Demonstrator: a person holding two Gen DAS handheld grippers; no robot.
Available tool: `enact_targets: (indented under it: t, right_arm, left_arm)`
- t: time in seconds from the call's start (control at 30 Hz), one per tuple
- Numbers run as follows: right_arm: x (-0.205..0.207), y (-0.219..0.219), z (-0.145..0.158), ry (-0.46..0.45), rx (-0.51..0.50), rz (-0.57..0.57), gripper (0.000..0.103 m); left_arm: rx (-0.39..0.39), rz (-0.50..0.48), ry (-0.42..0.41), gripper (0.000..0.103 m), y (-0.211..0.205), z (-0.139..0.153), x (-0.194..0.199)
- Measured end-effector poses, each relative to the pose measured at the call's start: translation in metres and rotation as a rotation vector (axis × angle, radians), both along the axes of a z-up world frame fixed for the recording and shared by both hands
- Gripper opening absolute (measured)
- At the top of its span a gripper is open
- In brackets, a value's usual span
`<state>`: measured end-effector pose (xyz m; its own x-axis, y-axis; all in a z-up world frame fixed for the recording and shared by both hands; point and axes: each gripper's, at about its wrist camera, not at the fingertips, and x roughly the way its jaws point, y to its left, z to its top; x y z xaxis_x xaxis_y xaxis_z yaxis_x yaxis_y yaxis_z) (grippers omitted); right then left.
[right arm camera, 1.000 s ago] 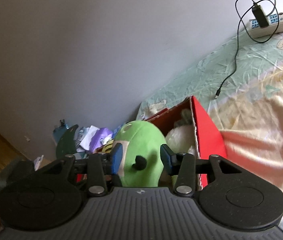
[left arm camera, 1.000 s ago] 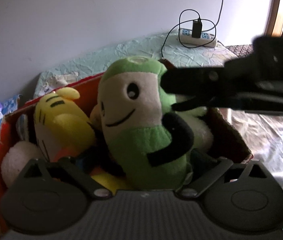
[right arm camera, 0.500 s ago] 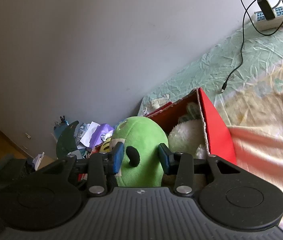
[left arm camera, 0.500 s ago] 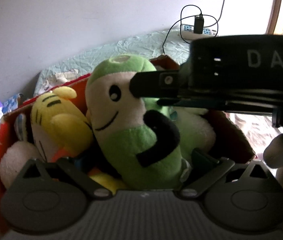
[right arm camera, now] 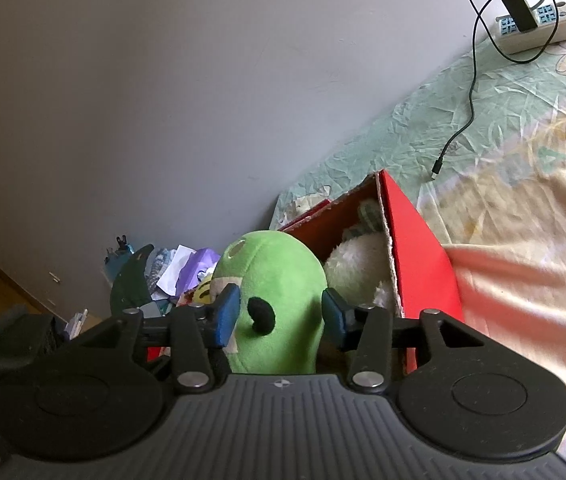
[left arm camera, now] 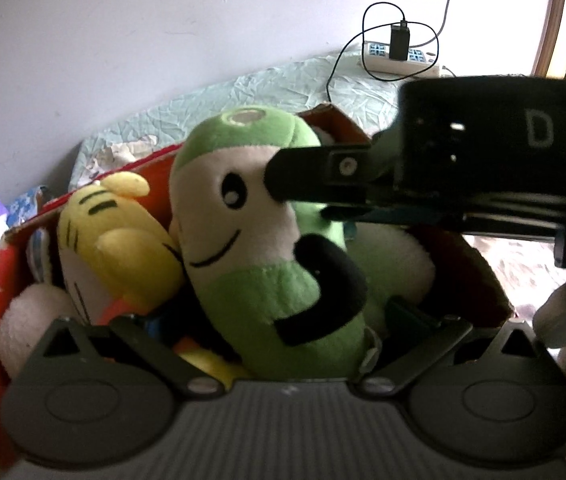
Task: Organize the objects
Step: 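Lower the green bean plush into the box beside the tiger, then open the right gripper and release the green bean plush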
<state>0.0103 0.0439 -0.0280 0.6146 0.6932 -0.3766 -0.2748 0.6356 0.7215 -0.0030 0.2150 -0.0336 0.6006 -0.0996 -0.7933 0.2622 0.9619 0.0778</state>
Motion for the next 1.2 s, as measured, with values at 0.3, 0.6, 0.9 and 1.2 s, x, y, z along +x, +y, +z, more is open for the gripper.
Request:
enact_targets:
  t: [0.3, 0.6, 0.9, 1.2]
  right_arm:
    - [-0.001, 0.0, 0.001, -0.002, -0.005, -0.002, 0.048]
    - [-0.003, 0.001, 0.002, -0.019, -0.025, -0.007, 0.048]
    - [-0.003, 0.001, 0.001, -0.023, -0.028, -0.006, 0.048]
    - [-0.004, 0.001, 0.001, -0.024, -0.031, -0.007, 0.048]
  left_arm:
    - [-0.01, -0.018, 0.006, 0.103, 0.002, -0.003, 0.006]
    - [-0.002, -0.025, 0.008, 0.103, 0.0, -0.006, 0.012]
    - [-0.001, -0.027, 0.006, 0.103, -0.002, -0.007, 0.011]
    - [-0.002, -0.029, 0.001, 0.103, 0.001, -0.009, 0.008]
